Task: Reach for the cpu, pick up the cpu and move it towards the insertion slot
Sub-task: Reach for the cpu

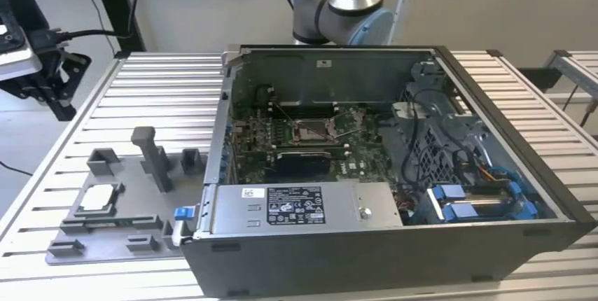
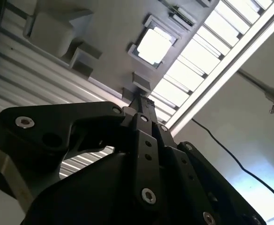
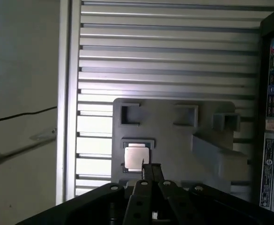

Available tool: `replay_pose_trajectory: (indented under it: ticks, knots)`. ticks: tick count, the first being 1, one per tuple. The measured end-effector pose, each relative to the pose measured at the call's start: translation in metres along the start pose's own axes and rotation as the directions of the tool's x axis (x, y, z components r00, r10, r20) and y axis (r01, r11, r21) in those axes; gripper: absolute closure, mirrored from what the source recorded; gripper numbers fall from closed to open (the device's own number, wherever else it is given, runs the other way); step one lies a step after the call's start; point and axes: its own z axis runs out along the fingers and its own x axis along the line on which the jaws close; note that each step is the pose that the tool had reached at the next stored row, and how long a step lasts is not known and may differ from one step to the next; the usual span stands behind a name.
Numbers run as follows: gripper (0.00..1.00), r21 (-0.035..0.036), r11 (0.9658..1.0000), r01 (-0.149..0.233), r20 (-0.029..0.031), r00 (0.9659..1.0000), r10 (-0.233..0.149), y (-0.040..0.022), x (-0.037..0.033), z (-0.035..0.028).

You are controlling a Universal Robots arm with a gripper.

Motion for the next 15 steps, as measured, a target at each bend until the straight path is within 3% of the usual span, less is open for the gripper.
replay_pose_trajectory:
  ticks: [3,11,12,15]
  knots:
    - [1.00,0.0001,1.0000,0.000,0.0000,1.0000,0.000,0.0000,0.0044,0.0003]
    - [1.00,0.0000,1.0000,0.000,0.0000,1.0000,0.000,0.0001,0.0058,0.0004]
    - [0.00,0.0000,1.0000,0.000,0.0000,1.0000,0.000,0.0000,0.0059,0.0004]
    - [0.00,0.0000,1.0000,0.000,0.0000,1.0000,0.000,0.0000,0.0063,0.0004]
